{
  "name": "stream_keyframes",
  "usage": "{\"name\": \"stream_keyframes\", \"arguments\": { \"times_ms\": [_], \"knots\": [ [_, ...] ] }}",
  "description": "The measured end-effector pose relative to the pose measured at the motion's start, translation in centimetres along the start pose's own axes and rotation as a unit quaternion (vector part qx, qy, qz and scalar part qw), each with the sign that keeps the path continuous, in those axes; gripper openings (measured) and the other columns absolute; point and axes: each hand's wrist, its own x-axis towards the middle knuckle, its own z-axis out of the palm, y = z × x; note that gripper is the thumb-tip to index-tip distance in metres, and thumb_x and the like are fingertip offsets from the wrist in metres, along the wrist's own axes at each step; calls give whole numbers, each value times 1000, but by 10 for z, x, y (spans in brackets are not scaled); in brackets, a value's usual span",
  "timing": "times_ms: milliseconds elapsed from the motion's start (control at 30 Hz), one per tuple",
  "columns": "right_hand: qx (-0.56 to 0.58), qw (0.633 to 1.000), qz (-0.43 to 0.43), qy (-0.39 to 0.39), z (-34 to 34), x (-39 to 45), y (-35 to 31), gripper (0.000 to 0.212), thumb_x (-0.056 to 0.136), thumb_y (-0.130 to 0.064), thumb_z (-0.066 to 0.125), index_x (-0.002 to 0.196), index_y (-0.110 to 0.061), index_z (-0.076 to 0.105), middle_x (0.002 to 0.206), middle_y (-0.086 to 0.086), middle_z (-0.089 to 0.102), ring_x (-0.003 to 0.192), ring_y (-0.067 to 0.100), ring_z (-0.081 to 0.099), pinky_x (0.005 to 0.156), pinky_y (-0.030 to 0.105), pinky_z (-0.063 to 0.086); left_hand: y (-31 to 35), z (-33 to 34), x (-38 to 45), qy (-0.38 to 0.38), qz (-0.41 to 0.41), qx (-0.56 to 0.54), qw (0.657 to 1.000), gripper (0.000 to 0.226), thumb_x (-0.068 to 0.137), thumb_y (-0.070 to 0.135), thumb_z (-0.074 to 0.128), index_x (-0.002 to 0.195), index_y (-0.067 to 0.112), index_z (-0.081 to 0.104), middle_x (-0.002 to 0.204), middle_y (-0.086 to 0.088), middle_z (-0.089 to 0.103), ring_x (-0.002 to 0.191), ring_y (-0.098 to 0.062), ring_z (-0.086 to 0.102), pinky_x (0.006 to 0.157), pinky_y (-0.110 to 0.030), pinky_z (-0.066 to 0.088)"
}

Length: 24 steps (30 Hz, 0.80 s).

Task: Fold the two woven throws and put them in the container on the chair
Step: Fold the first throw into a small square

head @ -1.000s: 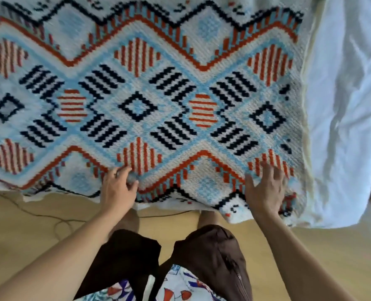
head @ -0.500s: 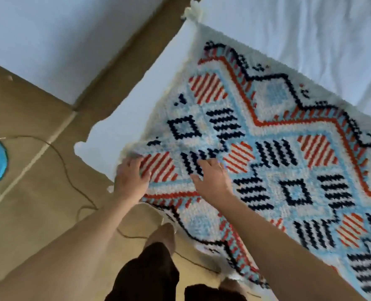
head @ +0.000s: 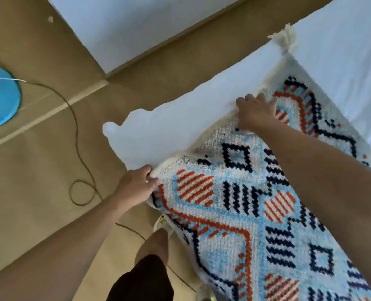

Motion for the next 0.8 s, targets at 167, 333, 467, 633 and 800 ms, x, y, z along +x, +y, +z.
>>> {"name": "stream_keyframes", "arguments": {
  "times_ms": [167, 333, 467, 633, 800],
  "knots": [
    [-131, 990, -30, -34, -7, -19, 63, 43, 91, -46, 66, 126, -20, 62, 135, 6, 49, 119, 33, 55, 87, 49, 51, 34, -13, -19, -42, 54, -4, 998, 29, 104, 39, 47, 79, 26, 41, 60, 1, 42, 46, -11, 39, 49, -27, 31],
    [-84, 996, 4, -41, 1, -71, 124, 25, 92, -9, 57, 114, -9, 69, 110, 6, 51, 95, 30, 65, 63, 38, 47, 133, 8, -42, -127, 175, 35, 976, 17, 105, 36, 44, 95, 26, 53, 69, 2, 56, 51, -8, 47, 48, -21, 31],
    [-35, 997, 61, -15, 22, -131, 186, 26, 88, -13, 64, 113, -7, 68, 108, 8, 49, 95, 29, 63, 63, 36, 43, 227, 67, -78, -188, 289, 72, 936, 20, 103, 35, 48, 84, 35, 52, 72, 12, 56, 56, -1, 52, 53, -18, 35],
    [68, 982, 170, 49, 80, -244, 283, 59, 79, -23, 70, 130, -2, 50, 127, 17, 52, 95, 35, 63, 63, 38, 49, 323, 175, -151, -250, 381, 111, 883, 21, 101, 31, 54, 83, 20, 52, 72, 6, 60, 61, -11, 58, 54, -23, 39],
    [105, 965, 220, 96, 175, -411, 375, 42, 86, -22, 60, 124, -5, 61, 139, 17, 44, 103, 35, 60, 82, 42, 54, 391, 323, -265, -324, 450, 217, 804, 31, 99, 35, 52, 72, 22, 48, 63, 1, 52, 64, -26, 55, 63, -36, 41]
  ]
}}
